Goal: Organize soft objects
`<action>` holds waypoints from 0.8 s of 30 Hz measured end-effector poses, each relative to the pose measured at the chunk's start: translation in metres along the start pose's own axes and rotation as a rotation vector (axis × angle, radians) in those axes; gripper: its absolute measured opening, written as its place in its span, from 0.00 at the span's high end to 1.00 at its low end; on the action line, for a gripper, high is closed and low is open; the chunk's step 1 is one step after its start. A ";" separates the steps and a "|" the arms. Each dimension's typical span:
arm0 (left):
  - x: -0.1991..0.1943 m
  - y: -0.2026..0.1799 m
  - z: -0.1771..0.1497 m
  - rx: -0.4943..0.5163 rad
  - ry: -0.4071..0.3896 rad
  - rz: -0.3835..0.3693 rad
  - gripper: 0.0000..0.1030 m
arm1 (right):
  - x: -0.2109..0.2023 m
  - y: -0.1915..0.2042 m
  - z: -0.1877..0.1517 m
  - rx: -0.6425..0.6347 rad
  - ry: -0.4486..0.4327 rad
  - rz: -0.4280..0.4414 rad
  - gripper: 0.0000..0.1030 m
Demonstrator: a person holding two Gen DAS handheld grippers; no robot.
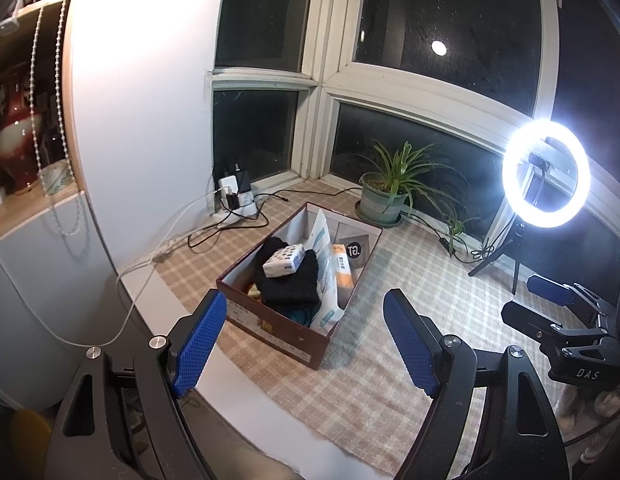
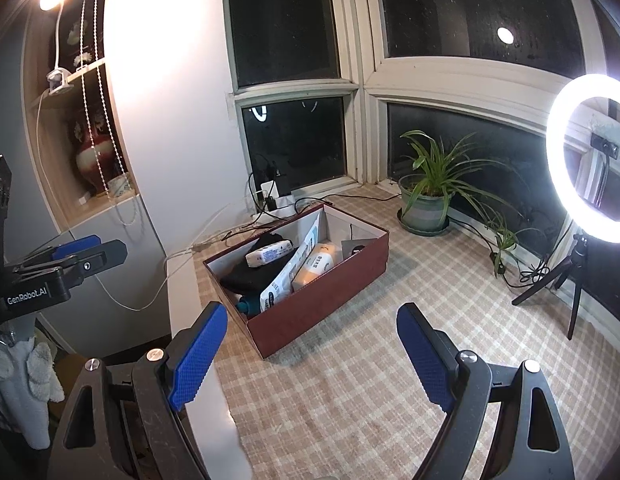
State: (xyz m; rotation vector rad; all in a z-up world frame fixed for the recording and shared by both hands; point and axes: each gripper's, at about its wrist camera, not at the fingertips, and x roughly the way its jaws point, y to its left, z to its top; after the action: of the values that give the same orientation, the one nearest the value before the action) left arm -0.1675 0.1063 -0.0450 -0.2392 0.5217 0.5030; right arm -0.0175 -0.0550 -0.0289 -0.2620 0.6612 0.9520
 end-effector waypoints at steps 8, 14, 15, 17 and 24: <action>0.002 -0.005 0.001 0.013 0.009 -0.014 0.22 | -0.002 -0.006 0.000 0.024 -0.009 -0.018 0.18; 0.005 -0.011 0.001 0.025 0.018 -0.021 0.22 | 0.000 -0.011 -0.002 0.036 -0.004 -0.023 0.18; 0.006 -0.012 0.001 0.026 0.020 -0.022 0.22 | 0.000 -0.012 -0.003 0.036 -0.003 -0.024 0.18; 0.006 -0.012 0.001 0.027 0.020 -0.021 0.22 | 0.001 -0.013 -0.003 0.037 -0.001 -0.025 0.18; 0.007 -0.013 0.001 0.027 0.023 -0.027 0.22 | 0.004 -0.017 -0.005 0.044 0.008 -0.024 0.18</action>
State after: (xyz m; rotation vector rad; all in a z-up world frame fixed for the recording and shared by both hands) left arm -0.1550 0.0981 -0.0470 -0.2260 0.5465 0.4670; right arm -0.0038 -0.0645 -0.0360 -0.2337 0.6842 0.9131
